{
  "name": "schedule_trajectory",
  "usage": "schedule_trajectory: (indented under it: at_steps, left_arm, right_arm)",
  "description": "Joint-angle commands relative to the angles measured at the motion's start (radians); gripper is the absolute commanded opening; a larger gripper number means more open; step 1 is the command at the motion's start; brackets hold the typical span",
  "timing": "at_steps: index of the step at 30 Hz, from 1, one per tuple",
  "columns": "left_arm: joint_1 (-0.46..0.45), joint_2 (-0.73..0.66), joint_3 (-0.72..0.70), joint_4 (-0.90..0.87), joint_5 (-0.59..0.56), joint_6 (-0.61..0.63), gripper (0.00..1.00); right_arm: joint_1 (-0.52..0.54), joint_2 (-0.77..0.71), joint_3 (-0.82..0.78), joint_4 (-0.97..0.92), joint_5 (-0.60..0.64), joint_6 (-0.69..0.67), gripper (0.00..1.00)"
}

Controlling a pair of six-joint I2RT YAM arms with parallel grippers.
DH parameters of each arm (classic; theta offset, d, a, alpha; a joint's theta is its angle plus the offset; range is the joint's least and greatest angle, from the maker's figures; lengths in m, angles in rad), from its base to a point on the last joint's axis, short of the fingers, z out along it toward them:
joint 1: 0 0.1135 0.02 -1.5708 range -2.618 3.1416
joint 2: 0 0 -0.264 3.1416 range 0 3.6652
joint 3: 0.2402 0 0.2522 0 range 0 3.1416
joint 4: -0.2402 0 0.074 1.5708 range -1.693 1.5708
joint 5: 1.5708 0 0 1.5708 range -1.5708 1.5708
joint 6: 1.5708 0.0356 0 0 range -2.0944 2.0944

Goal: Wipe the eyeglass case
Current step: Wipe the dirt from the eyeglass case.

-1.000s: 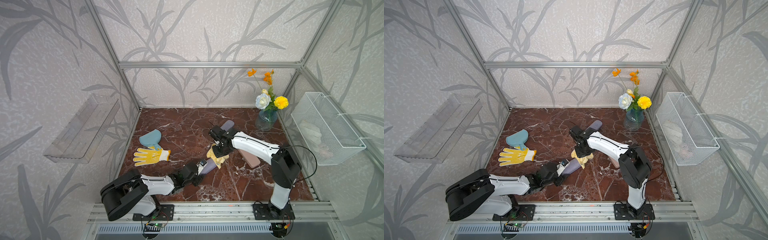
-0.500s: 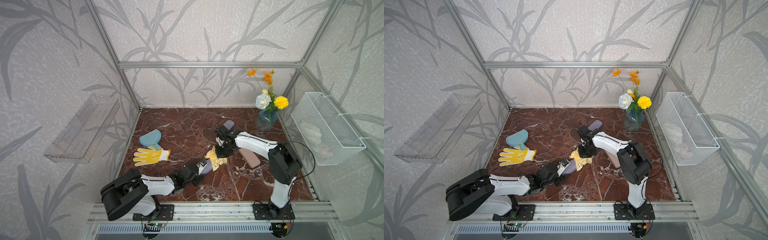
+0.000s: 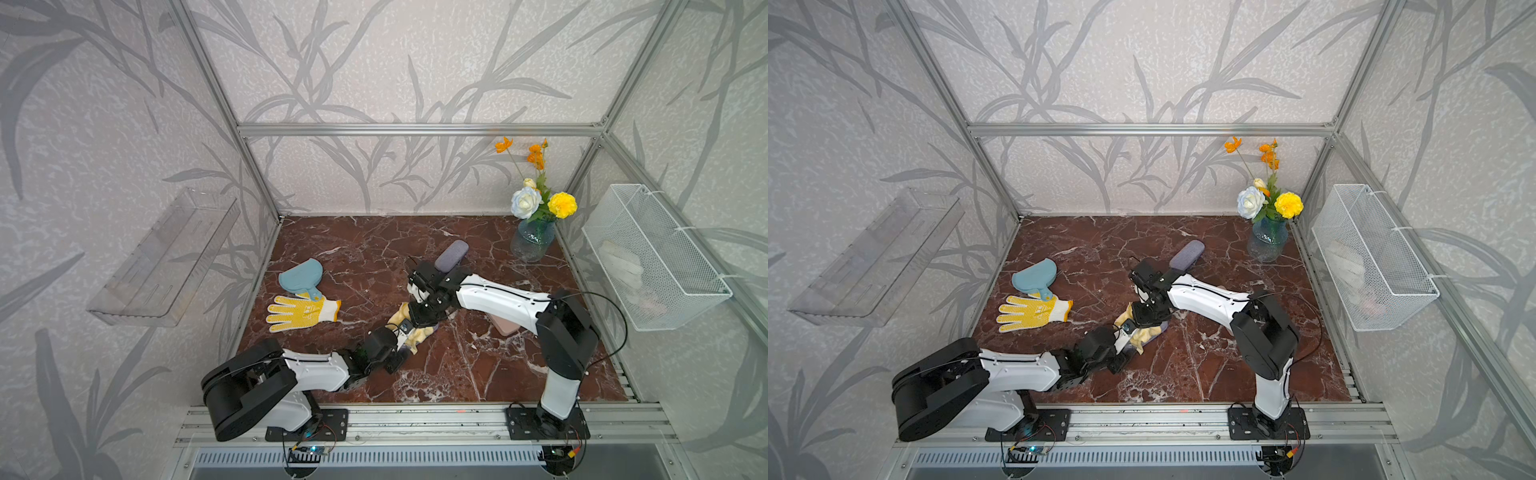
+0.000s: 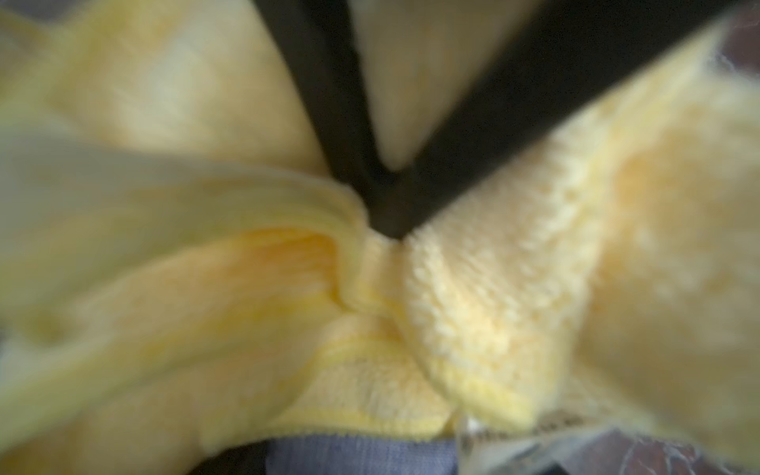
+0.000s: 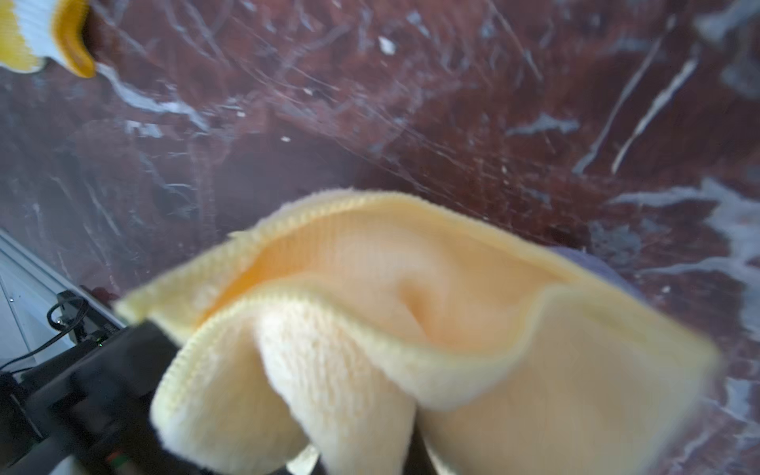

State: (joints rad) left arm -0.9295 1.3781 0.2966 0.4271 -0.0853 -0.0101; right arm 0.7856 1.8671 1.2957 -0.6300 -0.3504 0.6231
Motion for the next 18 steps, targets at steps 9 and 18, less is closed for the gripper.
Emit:
schedule_trajectory:
  at_steps: [9,18]
  left_arm:
    - [-0.011,0.002,0.013,0.036,-0.025,0.019,0.18]
    - [-0.026,-0.002,0.018,0.063,-0.059,0.042,0.18]
  right_arm:
    - [-0.139,-0.028,0.122,-0.334,0.553,-0.259,0.0]
    - [-0.011,-0.023,0.095,-0.048,-0.014,0.006,0.0]
